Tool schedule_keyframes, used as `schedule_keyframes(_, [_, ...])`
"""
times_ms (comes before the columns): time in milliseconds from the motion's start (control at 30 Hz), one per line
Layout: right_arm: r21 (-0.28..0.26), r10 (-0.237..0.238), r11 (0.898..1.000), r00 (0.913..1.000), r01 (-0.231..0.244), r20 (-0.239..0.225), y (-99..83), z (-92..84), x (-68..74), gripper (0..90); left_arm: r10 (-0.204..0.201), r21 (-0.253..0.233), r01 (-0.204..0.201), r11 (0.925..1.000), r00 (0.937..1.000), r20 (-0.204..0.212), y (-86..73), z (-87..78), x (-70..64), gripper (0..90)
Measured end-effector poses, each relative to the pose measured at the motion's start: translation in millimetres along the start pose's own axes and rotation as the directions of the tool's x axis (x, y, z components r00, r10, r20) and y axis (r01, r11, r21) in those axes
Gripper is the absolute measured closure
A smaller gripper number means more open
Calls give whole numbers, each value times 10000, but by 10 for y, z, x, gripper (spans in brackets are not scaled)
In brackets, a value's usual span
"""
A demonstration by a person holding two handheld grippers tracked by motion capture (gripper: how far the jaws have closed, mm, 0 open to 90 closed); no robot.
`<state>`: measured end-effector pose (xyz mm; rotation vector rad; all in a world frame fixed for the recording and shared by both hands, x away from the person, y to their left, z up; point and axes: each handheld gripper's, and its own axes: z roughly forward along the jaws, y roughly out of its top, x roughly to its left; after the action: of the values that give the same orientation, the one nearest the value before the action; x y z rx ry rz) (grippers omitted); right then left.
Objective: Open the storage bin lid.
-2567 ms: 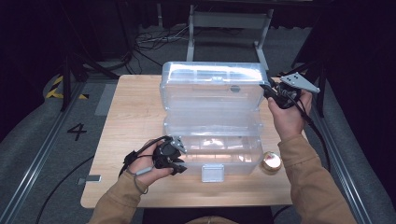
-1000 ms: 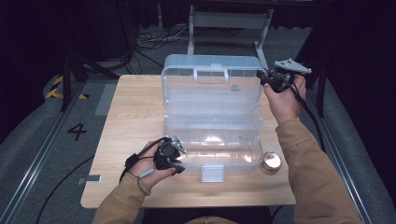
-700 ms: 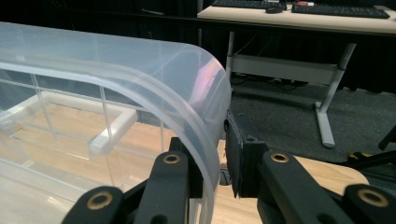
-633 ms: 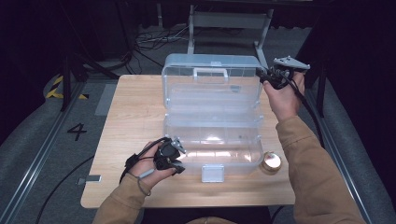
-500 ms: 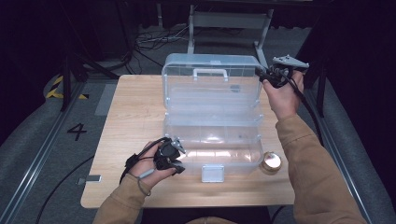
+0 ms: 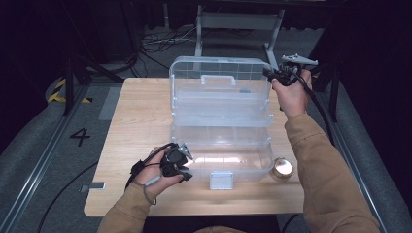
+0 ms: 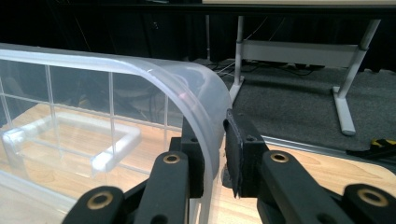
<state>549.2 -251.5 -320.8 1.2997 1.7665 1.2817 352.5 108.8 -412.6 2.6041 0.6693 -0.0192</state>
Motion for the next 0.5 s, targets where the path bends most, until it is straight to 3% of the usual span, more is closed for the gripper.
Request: schedule_keyframes(500, [204, 91, 9998, 9999, -89, -79, -20, 168, -67, 789, -17, 26, 17, 10000, 10000, -15, 4, 0, 1, 736])
